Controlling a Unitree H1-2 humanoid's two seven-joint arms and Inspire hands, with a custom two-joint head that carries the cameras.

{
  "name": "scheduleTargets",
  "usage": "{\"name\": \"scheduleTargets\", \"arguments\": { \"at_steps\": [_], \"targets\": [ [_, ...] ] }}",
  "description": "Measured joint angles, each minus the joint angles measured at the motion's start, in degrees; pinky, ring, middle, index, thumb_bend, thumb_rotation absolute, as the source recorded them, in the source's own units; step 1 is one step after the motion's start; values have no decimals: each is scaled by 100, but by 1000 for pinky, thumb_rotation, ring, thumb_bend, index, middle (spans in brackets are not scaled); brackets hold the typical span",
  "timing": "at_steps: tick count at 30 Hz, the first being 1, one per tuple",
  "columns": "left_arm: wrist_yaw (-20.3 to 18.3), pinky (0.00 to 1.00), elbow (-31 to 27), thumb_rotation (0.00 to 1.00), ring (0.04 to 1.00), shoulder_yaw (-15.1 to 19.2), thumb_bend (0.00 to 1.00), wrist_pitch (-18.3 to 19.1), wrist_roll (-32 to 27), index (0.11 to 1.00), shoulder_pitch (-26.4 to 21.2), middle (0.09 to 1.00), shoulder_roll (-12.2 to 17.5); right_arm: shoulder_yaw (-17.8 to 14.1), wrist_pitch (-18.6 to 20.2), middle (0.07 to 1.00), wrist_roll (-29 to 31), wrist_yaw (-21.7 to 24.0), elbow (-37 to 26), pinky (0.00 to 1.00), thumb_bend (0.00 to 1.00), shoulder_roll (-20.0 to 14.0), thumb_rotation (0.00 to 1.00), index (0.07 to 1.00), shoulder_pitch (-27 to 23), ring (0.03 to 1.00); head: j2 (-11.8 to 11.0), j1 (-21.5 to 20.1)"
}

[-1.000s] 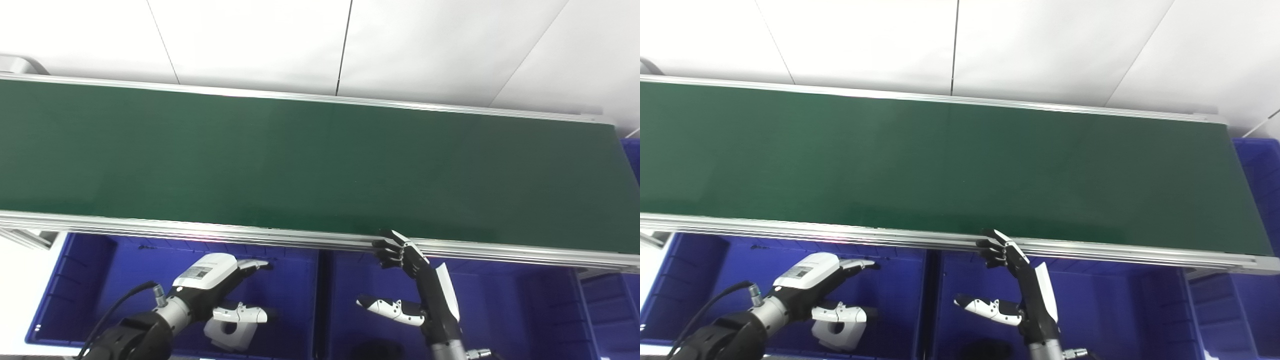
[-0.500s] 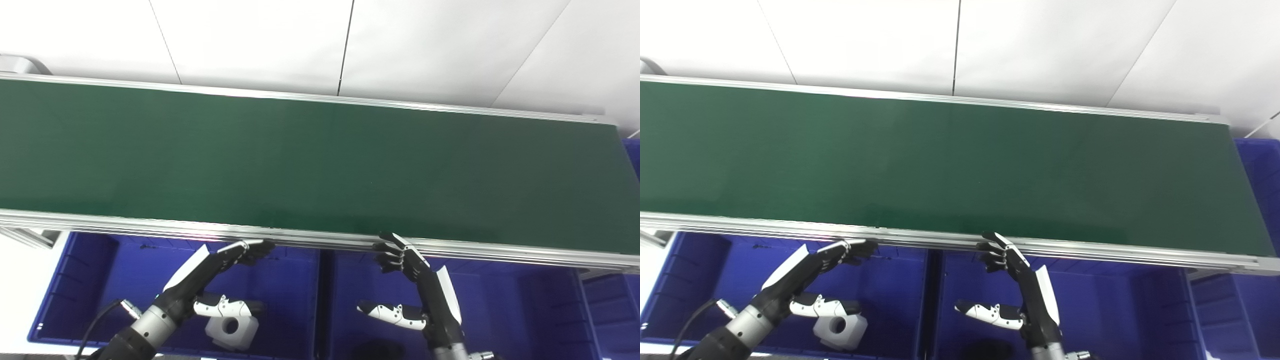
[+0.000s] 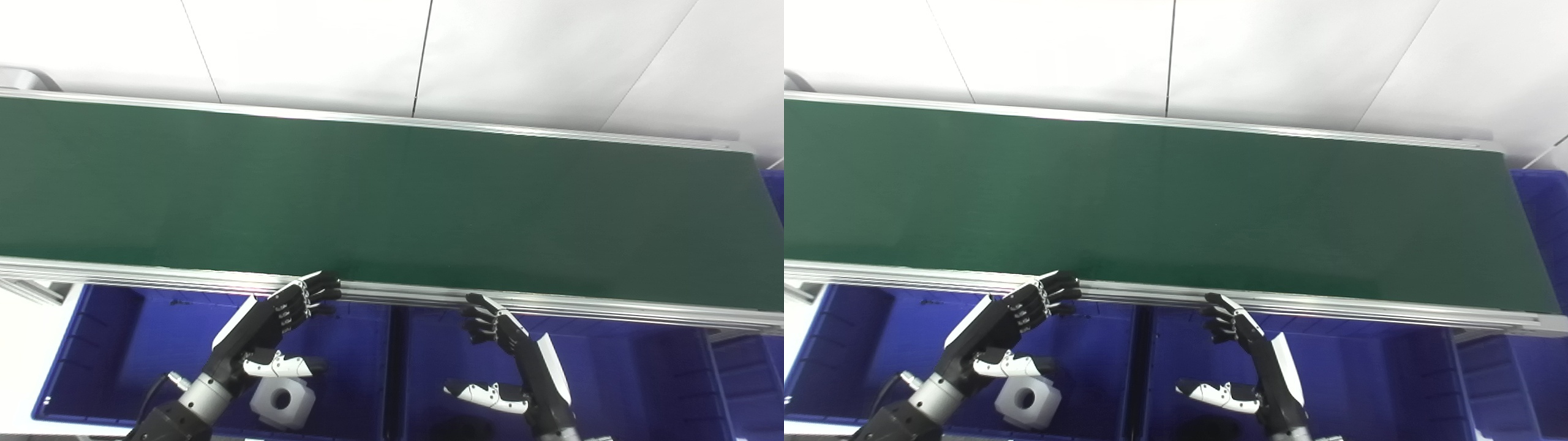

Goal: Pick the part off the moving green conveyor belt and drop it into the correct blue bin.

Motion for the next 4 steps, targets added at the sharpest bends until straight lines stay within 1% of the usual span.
{"name": "scheduleTargets", "arguments": {
  "at_steps": [1,3,4],
  "targets": [
    [-21,820,34,198,859,2,853,11,-35,854,-18,878,-6,-6,0,769,-11,17,2,619,868,1,339,844,3,710,-52,17],
    [-54,816,144,189,854,1,858,12,-49,853,-48,877,-22,-7,0,769,-30,34,19,623,868,7,335,844,2,715,-53,18],
    [-54,809,186,187,852,3,859,12,-48,852,-57,876,-33,-7,0,770,-30,44,30,622,869,11,336,843,2,717,-96,35]
  ]
}}
